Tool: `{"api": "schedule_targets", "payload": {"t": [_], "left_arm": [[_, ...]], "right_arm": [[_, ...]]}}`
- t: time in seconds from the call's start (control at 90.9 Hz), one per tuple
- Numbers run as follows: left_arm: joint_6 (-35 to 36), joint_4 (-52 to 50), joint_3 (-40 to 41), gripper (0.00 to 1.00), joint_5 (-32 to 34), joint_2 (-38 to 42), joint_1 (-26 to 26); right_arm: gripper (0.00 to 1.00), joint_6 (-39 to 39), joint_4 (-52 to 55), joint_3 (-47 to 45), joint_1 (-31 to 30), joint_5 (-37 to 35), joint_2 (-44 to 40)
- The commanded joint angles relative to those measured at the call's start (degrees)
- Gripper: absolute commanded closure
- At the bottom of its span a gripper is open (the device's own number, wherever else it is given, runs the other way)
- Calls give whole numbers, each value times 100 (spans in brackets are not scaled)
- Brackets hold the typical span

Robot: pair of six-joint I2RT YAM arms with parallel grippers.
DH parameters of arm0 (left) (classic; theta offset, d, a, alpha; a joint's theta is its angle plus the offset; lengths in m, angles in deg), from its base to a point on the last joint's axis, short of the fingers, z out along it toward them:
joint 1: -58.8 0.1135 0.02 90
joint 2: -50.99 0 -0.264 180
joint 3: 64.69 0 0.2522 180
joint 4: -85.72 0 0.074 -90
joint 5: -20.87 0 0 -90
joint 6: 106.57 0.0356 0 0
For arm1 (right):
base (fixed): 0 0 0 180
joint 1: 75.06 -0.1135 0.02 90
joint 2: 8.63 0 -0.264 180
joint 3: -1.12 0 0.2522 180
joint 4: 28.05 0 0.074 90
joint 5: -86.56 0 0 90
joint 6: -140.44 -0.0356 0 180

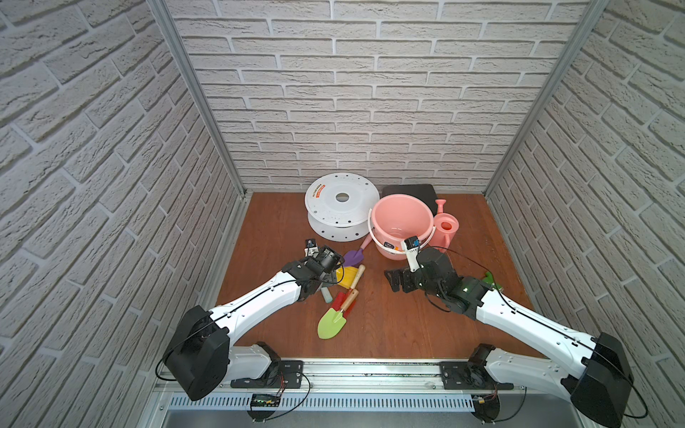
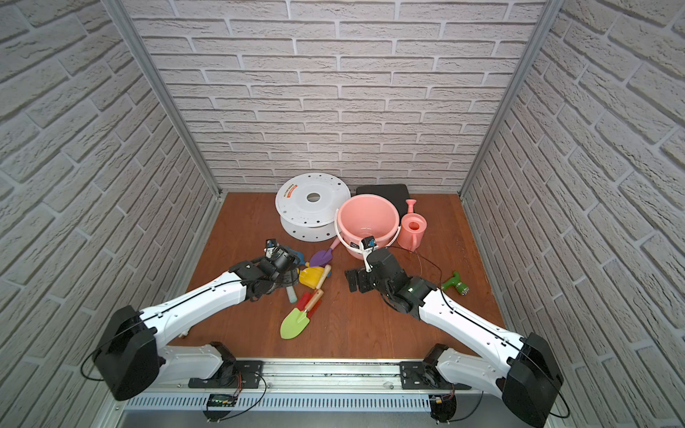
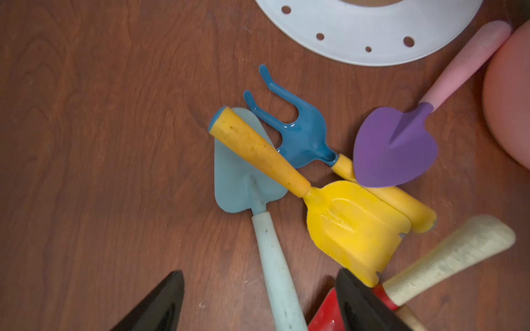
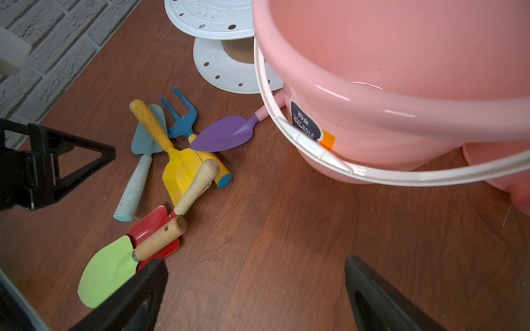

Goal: Organize the gardening tools
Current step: Pick up the gardening tool from the center of the board.

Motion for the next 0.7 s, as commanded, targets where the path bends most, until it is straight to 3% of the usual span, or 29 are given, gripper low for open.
{"api": "schedule_targets", "payload": {"t": [0.0,0.121,0.198,0.418,0.594,0.693], "left_arm": [[-468,38,97,20,-339,-132,47],[-803,426,234,28,-687,-359,0],[-872,408,180,28,-671,-551,-57],[-1126,679,326,49,-657,-1026,-90],[-1256,633,365,55,-679,-1259,-91],[-1356,688,498,63,-620,-1227,-93]], "right_arm": [[0,90,-151,74,-114,-144,15],[0,105,-158,61,-135,-228,42],[0,108,-155,65,-134,-240,75],[0,99,-170,64,-135,-216,87],[0,100,-157,68,-134,-236,72],[0,96,-176,46,-134,-250,40]]}}
